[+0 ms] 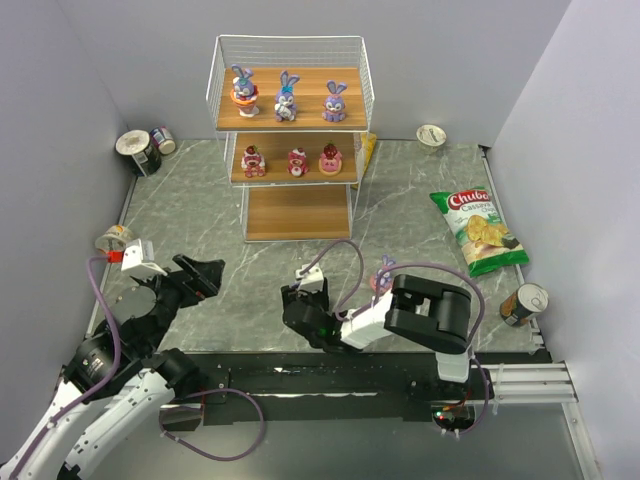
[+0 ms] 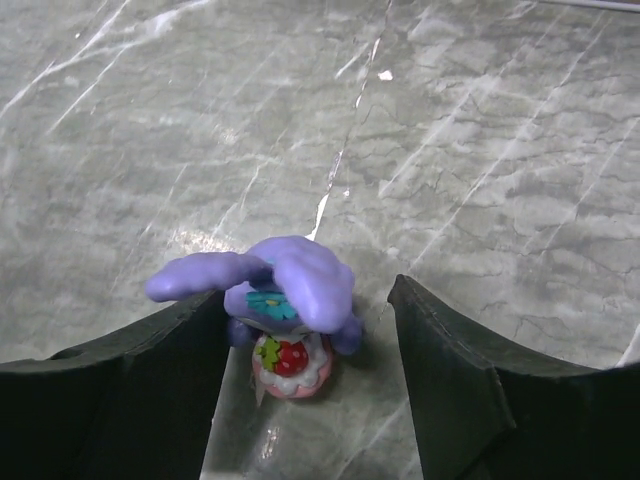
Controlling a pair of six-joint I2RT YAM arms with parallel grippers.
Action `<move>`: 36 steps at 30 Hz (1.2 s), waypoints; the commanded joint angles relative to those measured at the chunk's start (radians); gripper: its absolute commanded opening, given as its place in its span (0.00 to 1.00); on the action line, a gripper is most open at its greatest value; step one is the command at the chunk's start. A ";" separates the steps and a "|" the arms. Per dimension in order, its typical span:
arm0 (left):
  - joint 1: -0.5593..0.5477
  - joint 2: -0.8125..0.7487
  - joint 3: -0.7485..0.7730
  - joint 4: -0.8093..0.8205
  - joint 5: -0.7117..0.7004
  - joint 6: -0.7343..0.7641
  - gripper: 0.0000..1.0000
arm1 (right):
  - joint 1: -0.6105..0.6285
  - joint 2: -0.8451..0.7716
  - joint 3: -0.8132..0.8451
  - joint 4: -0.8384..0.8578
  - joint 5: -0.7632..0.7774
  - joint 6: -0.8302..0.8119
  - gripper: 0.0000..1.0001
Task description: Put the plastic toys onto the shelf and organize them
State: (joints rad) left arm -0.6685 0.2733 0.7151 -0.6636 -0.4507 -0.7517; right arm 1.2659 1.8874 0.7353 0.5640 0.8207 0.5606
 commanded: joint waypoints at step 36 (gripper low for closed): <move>-0.003 -0.026 -0.026 0.056 0.078 0.068 0.96 | -0.347 0.096 0.190 0.255 0.001 -0.312 0.13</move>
State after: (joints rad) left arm -0.6685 0.2462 0.6903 -0.6487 -0.3931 -0.7101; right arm 0.9379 1.9961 0.8921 0.7643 0.8089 0.2390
